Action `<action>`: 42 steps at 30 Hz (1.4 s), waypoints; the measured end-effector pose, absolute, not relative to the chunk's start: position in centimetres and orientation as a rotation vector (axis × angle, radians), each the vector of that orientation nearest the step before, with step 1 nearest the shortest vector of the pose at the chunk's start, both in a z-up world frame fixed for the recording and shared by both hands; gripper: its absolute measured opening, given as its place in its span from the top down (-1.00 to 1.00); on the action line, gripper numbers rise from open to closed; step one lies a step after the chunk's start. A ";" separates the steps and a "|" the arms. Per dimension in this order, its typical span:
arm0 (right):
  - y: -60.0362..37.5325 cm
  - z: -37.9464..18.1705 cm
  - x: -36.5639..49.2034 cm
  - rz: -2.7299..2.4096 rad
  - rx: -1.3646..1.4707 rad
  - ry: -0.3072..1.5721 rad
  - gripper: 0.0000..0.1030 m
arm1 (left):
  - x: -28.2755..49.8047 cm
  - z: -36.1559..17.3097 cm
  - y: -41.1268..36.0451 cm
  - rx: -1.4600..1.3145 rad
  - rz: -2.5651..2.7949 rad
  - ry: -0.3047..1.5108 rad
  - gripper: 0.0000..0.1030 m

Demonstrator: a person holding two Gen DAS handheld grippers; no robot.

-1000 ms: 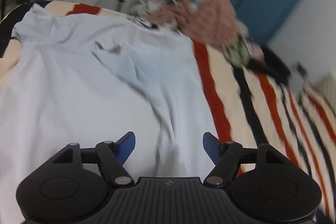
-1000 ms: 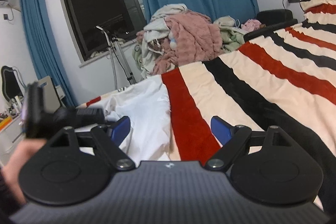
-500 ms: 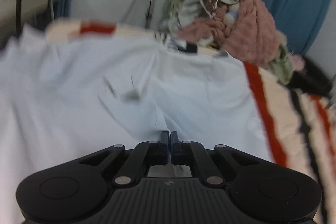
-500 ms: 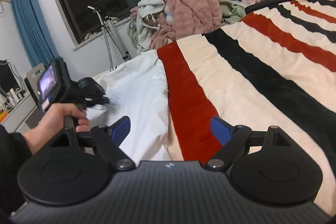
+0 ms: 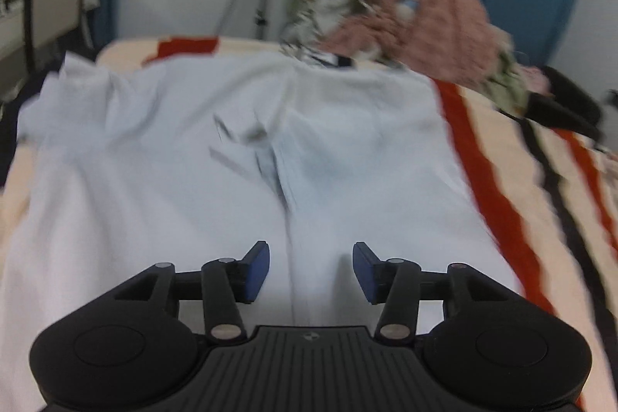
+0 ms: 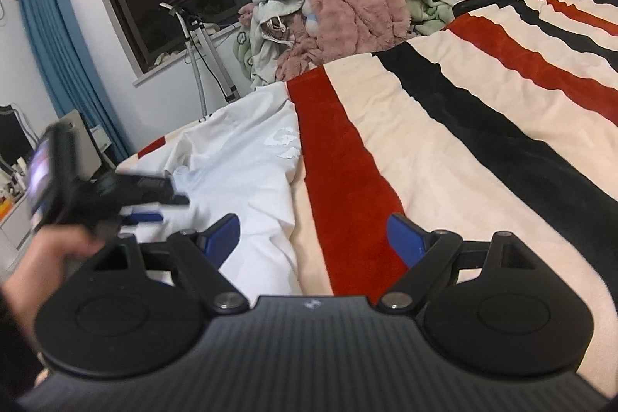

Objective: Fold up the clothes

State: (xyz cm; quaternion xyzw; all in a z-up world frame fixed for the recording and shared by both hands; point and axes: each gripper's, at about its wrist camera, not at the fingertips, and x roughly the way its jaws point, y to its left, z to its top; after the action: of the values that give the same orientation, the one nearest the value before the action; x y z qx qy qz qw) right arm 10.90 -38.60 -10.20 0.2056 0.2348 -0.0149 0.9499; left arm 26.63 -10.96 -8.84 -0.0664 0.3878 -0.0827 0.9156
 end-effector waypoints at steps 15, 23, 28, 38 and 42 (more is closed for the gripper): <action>-37.4 -7.7 8.2 -0.027 0.350 0.426 -0.65 | 3.2 -9.7 -7.5 -0.218 -0.372 1.006 0.01; -36.6 -6.9 4.5 -0.003 0.331 0.414 -0.65 | 0.3 -10.4 -7.3 -0.182 -0.400 1.031 0.90; -35.8 -6.2 3.5 0.019 0.311 0.397 -0.65 | -1.5 -10.2 -6.9 -0.096 -0.379 0.986 0.92; -35.0 -5.7 2.7 0.025 0.273 0.358 -0.65 | -1.5 -6.8 -6.5 -0.034 -0.358 0.839 0.12; -34.9 -5.2 2.2 0.021 0.272 0.317 -0.65 | -0.7 -4.5 -6.4 -0.005 -0.330 0.757 -0.19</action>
State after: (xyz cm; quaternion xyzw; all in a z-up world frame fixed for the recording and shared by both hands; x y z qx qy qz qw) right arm 2.23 -34.93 -5.21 0.1352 0.1573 0.0103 0.9782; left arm -0.66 -6.42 -4.52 -0.0022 0.3680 -0.1601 0.9159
